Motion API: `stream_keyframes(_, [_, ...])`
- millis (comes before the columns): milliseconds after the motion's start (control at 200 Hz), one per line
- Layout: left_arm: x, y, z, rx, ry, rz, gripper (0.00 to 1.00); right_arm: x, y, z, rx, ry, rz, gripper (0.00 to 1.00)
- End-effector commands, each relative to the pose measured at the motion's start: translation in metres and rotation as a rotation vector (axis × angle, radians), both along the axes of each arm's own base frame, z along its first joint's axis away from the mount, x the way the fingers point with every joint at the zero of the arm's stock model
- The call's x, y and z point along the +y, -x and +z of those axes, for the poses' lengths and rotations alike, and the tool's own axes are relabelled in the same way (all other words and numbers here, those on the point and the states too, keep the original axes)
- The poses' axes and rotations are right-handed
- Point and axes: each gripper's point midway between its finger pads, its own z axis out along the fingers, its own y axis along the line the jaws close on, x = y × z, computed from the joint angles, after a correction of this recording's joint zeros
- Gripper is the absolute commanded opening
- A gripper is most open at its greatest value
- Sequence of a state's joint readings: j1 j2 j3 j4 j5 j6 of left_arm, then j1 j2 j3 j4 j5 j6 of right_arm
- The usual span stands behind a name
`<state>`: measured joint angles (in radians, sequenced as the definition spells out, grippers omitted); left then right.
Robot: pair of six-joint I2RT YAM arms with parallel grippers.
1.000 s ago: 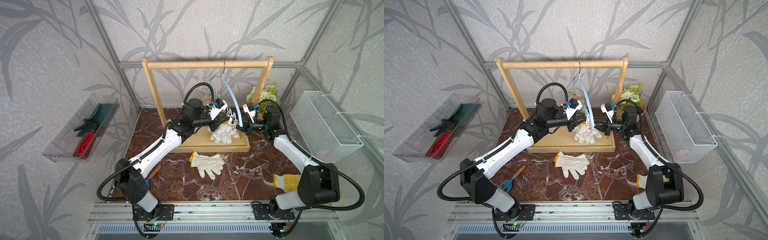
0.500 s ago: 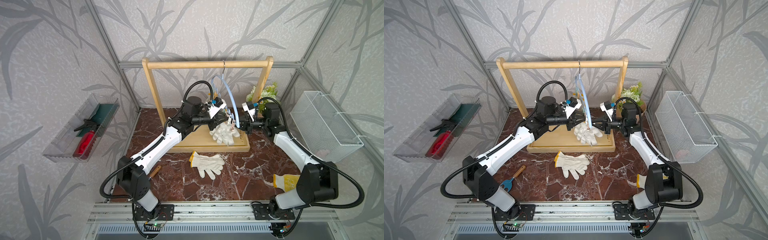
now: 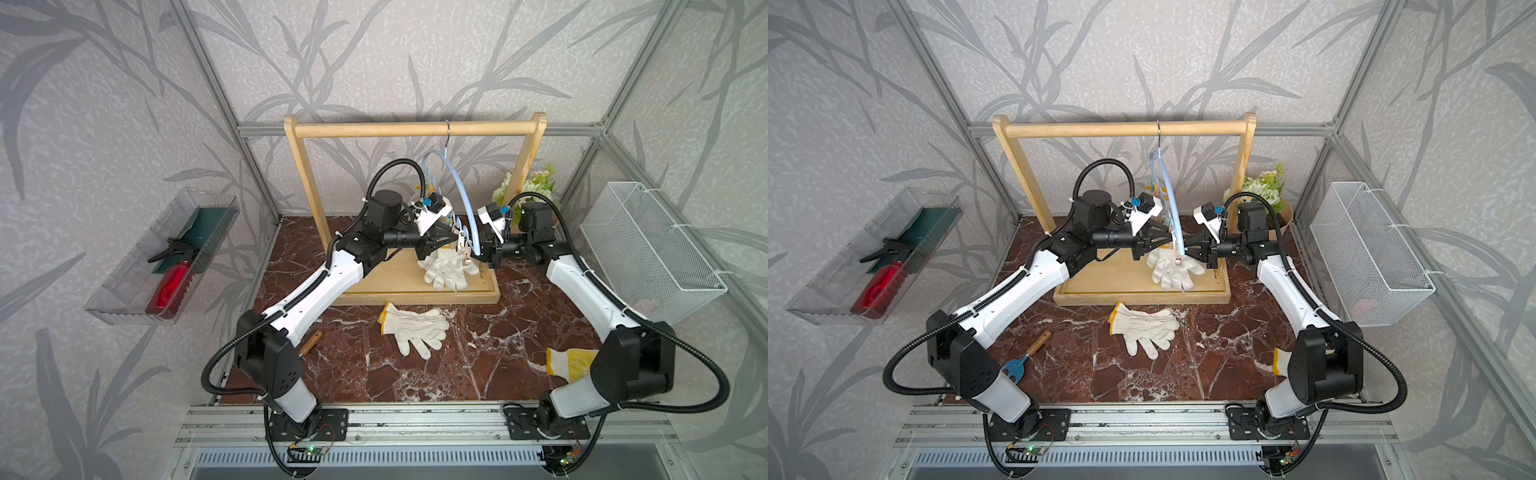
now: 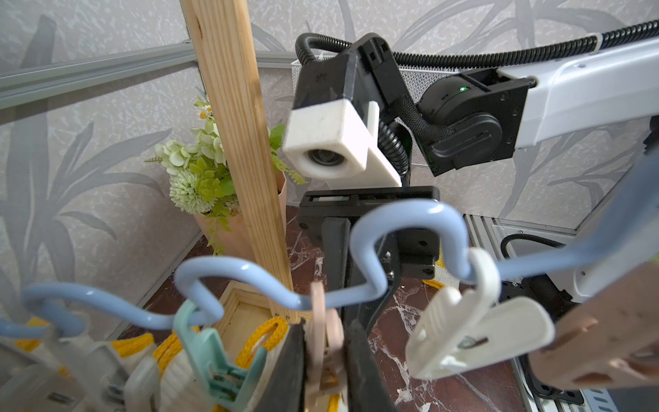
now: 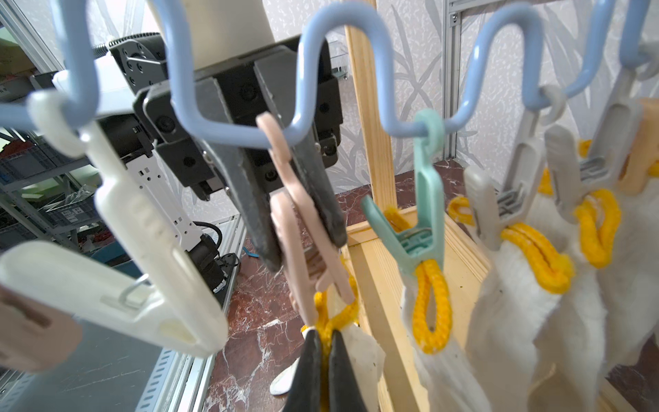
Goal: Clip the gloves onto a hanger to dry
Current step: Clamp the glove onto the hanger.
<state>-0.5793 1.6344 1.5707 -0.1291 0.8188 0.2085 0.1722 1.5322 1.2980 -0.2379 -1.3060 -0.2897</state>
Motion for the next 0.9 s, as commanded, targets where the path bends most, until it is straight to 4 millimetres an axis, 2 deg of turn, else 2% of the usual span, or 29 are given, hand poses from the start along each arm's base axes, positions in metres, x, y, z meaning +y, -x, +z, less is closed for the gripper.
stream_keyframes(0, [-0.003, 0.011, 0.000, 0.010, -0.010, -0.062, 0.00, 0.002, 0.002, 0.000, -0.008, 0.024, 0.007, 0.00])
stream_keyframes(510, [-0.002, 0.022, -0.007, 0.043, -0.023, -0.147, 0.00, 0.002, 0.015, 0.025, -0.102, -0.009, 0.035, 0.00])
stream_keyframes(895, [-0.002, 0.019, -0.011, 0.054, -0.030, -0.150, 0.00, 0.002, 0.021, 0.040, -0.148, -0.035, 0.051, 0.00])
